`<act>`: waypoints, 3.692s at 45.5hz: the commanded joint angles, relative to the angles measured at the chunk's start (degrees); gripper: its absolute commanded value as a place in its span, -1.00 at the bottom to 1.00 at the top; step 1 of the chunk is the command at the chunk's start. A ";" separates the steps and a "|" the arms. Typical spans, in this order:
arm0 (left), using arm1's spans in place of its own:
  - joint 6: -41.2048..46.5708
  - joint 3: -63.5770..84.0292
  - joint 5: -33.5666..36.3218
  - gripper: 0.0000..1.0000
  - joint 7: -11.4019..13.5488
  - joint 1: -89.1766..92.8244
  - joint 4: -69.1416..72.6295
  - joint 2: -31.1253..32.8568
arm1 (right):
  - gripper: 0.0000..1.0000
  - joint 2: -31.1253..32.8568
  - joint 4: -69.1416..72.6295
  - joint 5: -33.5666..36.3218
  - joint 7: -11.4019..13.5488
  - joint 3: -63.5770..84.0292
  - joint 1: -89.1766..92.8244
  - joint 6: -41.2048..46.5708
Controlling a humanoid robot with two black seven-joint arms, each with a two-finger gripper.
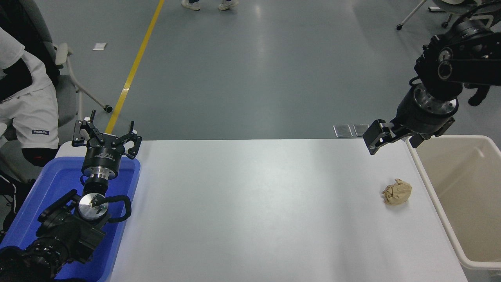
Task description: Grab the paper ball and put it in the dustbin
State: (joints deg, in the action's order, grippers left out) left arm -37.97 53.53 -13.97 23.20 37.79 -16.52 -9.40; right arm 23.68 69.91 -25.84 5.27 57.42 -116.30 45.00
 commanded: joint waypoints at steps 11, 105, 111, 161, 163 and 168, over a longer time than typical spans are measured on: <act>0.00 0.00 0.09 0.98 0.00 0.00 0.00 0.00 | 1.00 -0.04 -0.04 0.00 0.00 -0.02 -0.06 0.00; 0.00 0.00 0.09 0.98 0.00 0.00 0.00 0.00 | 1.00 0.22 -2.15 2.98 0.00 0.59 -0.15 0.00; 0.00 0.00 0.09 0.98 0.00 0.00 0.00 0.00 | 1.00 0.31 -1.97 3.07 0.00 0.76 -0.68 0.00; 0.00 0.00 0.09 0.98 0.00 0.00 0.00 0.00 | 1.00 4.00 -3.02 5.36 -0.09 1.56 14.96 -11.24; 0.00 0.00 0.09 0.98 0.00 0.00 0.00 0.00 | 1.00 3.83 -3.64 4.83 -0.09 1.47 16.45 -12.12; 0.00 0.00 0.09 0.98 0.00 0.00 0.09 0.00 | 1.00 2.42 -6.80 4.13 -0.09 0.15 20.32 -13.01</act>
State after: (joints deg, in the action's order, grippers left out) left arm -37.97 53.53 -13.88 23.20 37.79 -16.51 -9.41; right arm 27.33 66.55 -20.06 5.18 58.92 -103.57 36.87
